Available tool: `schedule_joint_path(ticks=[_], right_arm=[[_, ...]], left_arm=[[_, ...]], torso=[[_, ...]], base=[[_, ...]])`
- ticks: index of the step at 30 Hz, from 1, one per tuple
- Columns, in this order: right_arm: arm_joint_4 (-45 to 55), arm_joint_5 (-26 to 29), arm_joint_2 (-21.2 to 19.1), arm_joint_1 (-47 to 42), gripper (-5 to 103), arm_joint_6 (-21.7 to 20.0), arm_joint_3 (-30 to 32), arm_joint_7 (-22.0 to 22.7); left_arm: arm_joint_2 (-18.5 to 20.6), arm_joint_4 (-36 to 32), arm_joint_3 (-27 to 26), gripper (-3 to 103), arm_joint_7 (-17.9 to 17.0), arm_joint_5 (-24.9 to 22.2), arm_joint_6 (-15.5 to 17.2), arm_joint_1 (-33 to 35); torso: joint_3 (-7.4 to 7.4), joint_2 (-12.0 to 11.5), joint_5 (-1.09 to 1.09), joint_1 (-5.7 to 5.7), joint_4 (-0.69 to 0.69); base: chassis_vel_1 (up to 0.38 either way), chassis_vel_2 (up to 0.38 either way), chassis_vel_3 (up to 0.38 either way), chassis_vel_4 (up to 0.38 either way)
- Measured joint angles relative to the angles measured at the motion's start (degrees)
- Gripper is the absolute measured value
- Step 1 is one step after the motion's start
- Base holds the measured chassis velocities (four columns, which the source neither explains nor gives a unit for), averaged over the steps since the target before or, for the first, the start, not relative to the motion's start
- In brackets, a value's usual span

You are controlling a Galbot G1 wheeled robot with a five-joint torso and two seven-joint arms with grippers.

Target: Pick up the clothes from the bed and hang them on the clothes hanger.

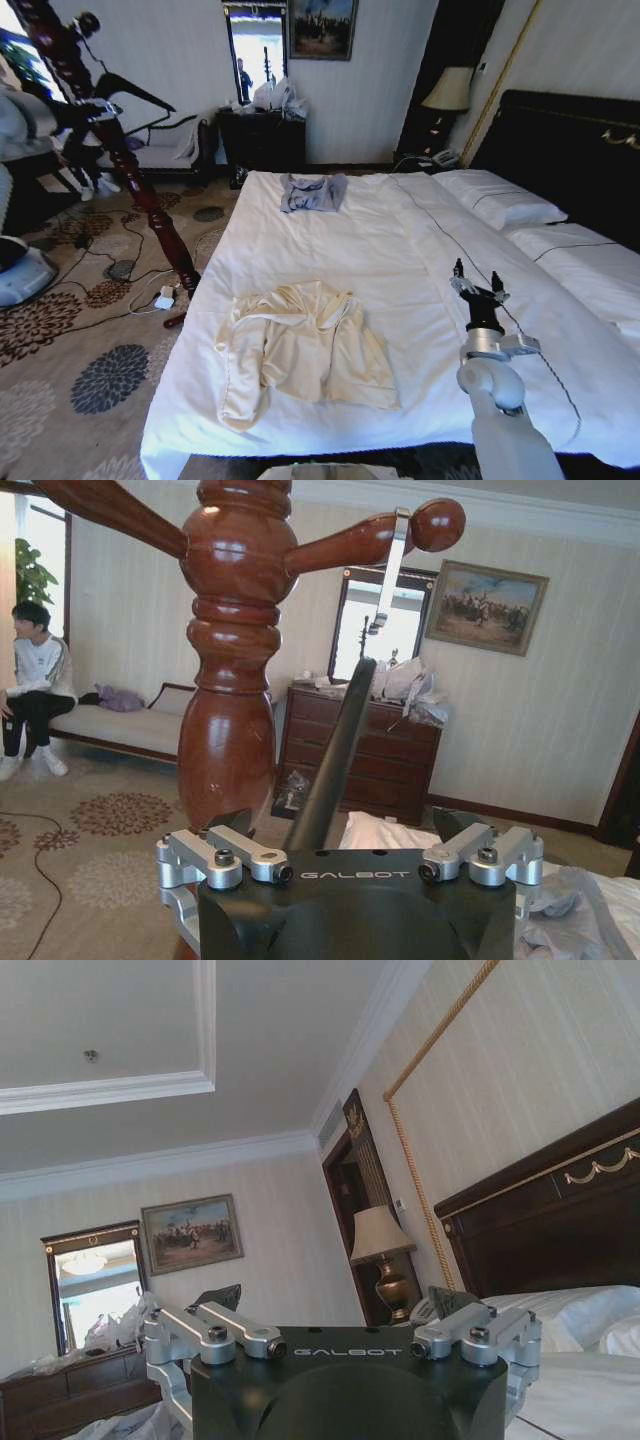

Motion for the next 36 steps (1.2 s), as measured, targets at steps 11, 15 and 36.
schedule_joint_path(ticks=[11,15,36], right_arm=[[-0.8,0.2,-0.7,-0.1,100,0.4,0.4,0.5],[-0.9,0.2,-0.7,-0.1,100,0.4,0.4,0.6],[-1.0,-0.2,-0.6,-0.4,100,0.8,0.3,1.3]], left_arm=[[0.6,-1.5,-0.5,69,-0.9,-1.5,-0.2,1.2],[0.9,-2.0,-0.7,58,-0.9,-1.7,-0.3,1.5],[4.2,-7.2,-5.6,18,1.2,-1.8,-3.5,7.3]], torso=[[0.0,0.0,-0.01,0.0,0.01],[0.0,0.0,0.0,0.0,0.02],[0.0,0.0,-0.01,0.0,-0.01]], base=[[0.0,0.0,0.0,0.0],[0.0,0.0,0.0,0.0],[0.0,0.0,0.0,0.0]])
